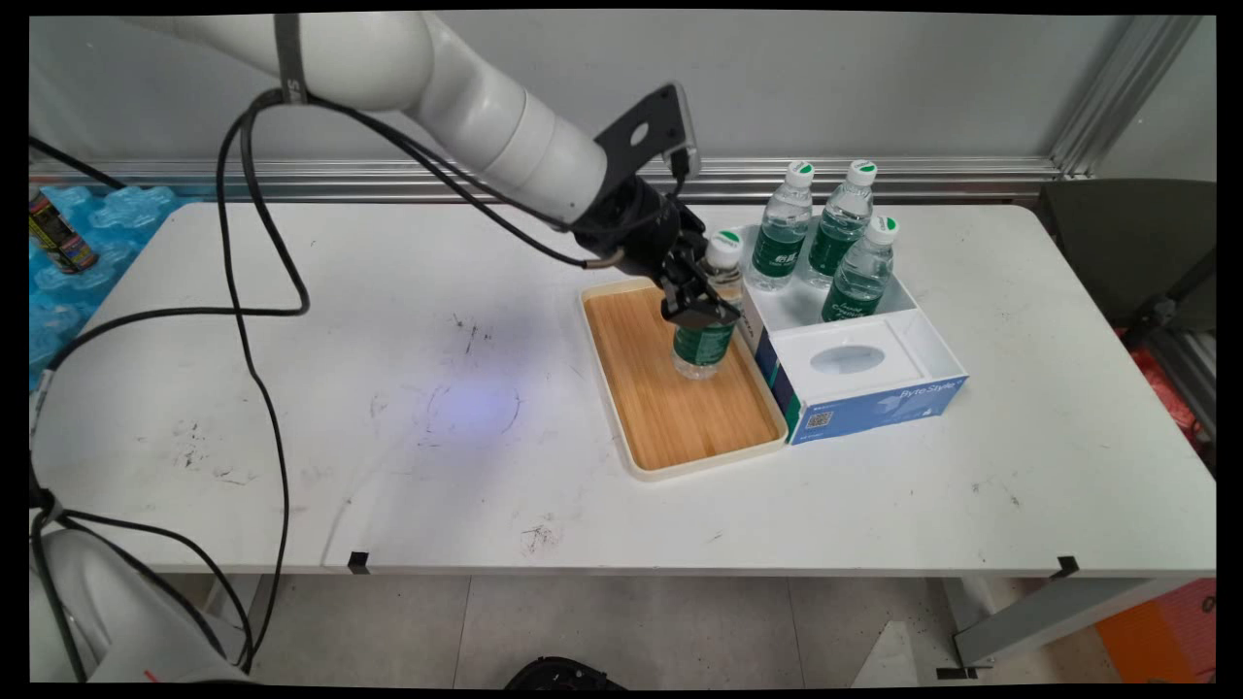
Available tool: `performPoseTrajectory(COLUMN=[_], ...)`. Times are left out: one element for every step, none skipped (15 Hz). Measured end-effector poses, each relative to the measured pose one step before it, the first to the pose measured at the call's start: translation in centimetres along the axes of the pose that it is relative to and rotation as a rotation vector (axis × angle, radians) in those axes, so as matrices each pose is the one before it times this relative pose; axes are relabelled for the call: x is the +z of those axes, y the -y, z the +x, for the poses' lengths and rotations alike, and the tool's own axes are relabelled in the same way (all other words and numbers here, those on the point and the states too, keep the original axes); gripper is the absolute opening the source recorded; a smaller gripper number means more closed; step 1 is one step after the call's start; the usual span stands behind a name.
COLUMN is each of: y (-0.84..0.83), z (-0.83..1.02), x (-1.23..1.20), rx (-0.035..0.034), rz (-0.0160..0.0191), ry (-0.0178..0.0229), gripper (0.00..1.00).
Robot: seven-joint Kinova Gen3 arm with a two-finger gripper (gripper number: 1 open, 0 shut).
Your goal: Place the picked object on the tray
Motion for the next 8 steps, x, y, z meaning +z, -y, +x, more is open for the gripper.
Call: performPoseTrajectory(y=[-0.183,-0.165,-0.149,-0.138,-0.106,-0.086,-0.072,-0.043], z=[-0.182,-0.146,-0.101,-0.038,-0.002,-0.002,-0.011,-0.017], x=[0.43,0.425,0.438,0.413,0.359,0.365,0.33,0.224], rx=[-0.00067,-0.00114,-0.00082,-0.0002,0.00003,-0.0004,-0.00083,-0.00077], rz=[-0.00213,-0.00207,-0.00244,-0.00259,-0.00227,-0.00163,-0.00147,-0.00116], ry=[-0.00317,-0.00403,-0.00508,-0.00576,-0.0052,-0.00499,-0.00394,-0.00189], gripper=[0.0,0.0,0.0,0.0,0.0,0.0,0.0,0.0])
